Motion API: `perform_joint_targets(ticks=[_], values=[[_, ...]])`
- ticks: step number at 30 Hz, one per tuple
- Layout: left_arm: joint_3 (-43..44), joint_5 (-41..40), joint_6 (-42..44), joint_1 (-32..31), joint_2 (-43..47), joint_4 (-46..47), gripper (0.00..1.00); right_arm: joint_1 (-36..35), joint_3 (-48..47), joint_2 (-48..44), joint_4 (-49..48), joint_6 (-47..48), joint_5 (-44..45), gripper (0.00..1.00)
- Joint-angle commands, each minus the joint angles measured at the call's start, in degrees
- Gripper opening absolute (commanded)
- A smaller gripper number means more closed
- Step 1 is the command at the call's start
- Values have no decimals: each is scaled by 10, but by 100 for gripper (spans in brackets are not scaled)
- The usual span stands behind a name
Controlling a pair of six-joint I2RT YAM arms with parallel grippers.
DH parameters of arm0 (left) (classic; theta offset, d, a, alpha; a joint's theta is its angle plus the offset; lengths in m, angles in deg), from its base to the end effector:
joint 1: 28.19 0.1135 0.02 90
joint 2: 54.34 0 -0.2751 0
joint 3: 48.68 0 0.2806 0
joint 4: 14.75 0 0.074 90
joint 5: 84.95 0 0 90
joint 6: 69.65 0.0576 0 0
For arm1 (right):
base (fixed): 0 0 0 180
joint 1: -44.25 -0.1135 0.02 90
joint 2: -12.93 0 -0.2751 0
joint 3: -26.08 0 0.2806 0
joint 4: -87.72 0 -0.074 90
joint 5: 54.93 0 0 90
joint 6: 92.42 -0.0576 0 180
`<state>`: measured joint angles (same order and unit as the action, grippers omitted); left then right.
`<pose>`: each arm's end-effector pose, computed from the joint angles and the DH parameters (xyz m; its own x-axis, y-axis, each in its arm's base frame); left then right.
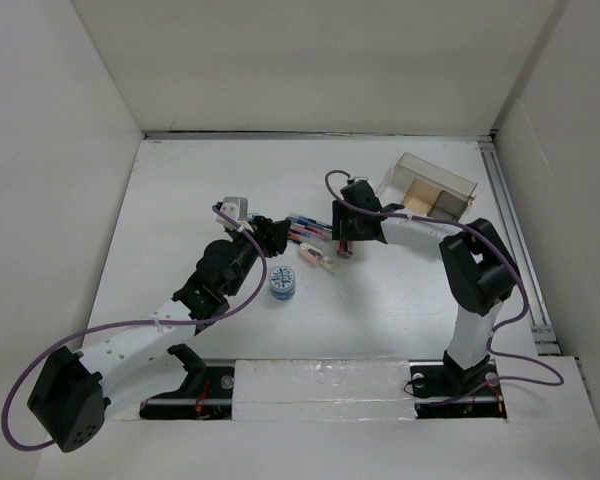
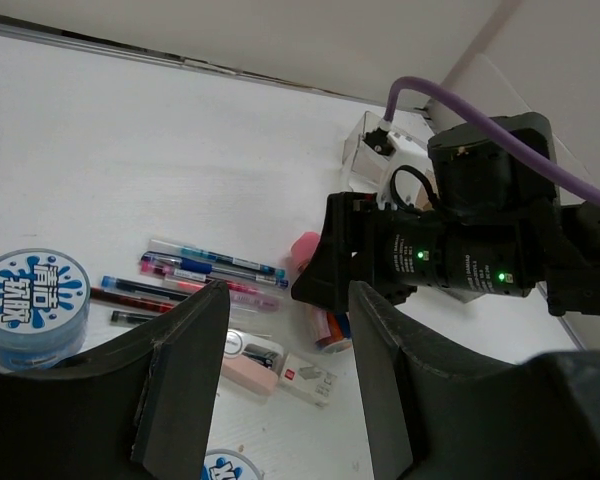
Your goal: Organize the desk
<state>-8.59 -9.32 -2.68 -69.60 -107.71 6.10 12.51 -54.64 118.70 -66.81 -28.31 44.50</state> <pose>0.2027 -0.1597 0.2869 -0.0876 -0.4281 -0.8995 0.4585 0.7843 -0.4179 0.3725 0.2193 0.1585 -0.7784 0.0250 -0.6272 -0.1006 0.9813 0.1639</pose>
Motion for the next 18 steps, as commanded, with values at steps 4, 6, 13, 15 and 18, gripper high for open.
perform_joint_targets(ticks=[4, 6, 13, 15, 18], values=[[-5, 11, -3, 1, 16, 23, 47, 5, -4, 7, 4, -20, 9, 59], [-8, 19, -4, 1, 18, 31, 47, 5, -3, 6, 10, -22, 25, 52], [-8, 29, -4, 1, 21, 33, 47, -1, 0, -38, 23, -21, 31, 19], [-8, 27, -7, 1, 23, 28, 47, -1, -5, -67, 27, -13, 24, 19], [-9, 35, -10, 1, 31, 30, 47, -7, -32, -101, 48, -3, 38, 19]])
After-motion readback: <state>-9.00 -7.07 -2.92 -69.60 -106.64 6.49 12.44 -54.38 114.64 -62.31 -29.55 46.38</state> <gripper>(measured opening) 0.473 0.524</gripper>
